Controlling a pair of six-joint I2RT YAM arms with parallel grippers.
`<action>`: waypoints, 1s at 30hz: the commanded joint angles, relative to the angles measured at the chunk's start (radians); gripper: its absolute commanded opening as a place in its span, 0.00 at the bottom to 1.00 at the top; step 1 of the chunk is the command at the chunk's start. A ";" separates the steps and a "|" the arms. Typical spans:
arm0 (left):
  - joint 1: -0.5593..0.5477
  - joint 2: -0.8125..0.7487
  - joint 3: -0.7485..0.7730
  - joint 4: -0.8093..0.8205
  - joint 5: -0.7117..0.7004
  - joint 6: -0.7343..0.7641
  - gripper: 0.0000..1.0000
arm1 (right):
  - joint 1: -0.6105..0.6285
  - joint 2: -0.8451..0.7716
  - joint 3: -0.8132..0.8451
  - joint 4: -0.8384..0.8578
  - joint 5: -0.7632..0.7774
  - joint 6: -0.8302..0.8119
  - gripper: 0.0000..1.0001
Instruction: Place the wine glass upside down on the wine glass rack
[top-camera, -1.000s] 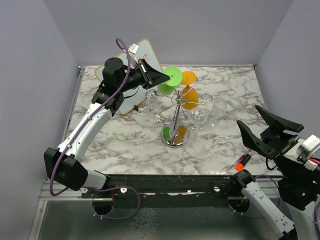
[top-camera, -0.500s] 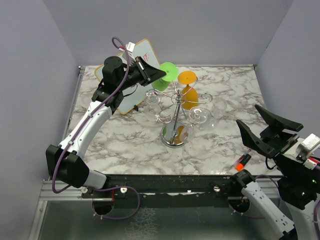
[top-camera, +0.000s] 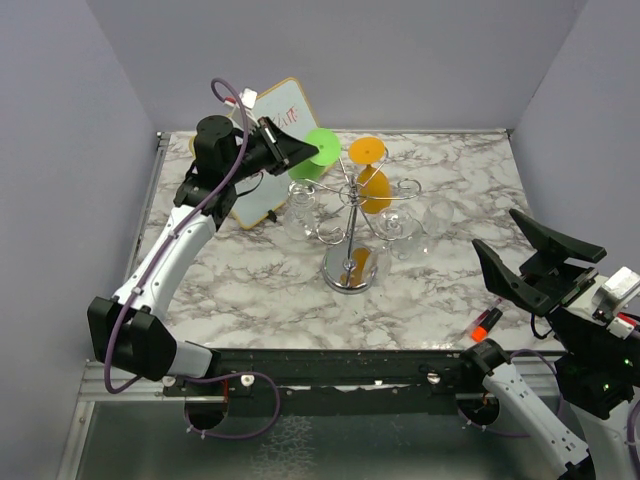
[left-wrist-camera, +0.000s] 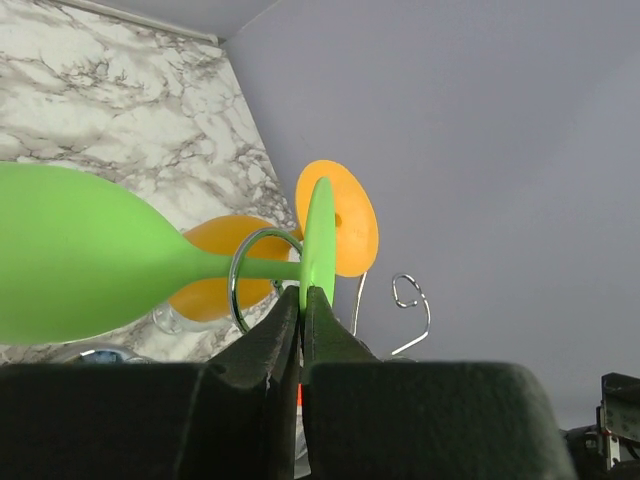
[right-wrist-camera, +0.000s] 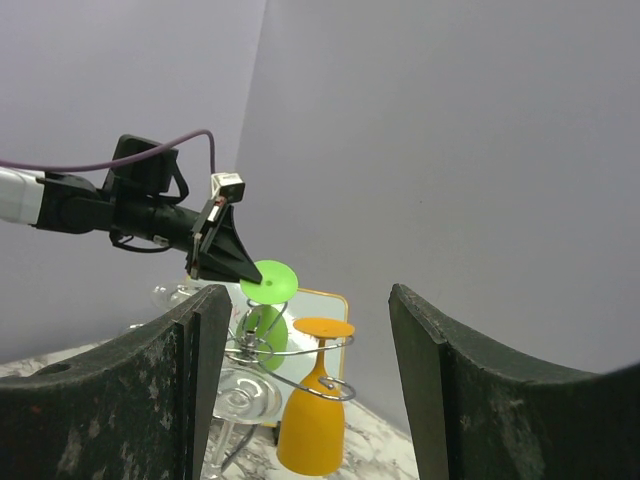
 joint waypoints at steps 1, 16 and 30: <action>0.018 -0.043 -0.013 0.017 0.019 0.030 0.05 | 0.000 0.003 0.008 0.016 0.013 0.019 0.70; 0.018 -0.071 -0.030 -0.073 0.057 0.070 0.11 | 0.000 0.002 0.007 0.019 0.014 0.036 0.70; 0.026 -0.125 -0.011 -0.222 -0.030 0.208 0.23 | 0.001 0.040 -0.025 -0.115 0.194 0.083 0.71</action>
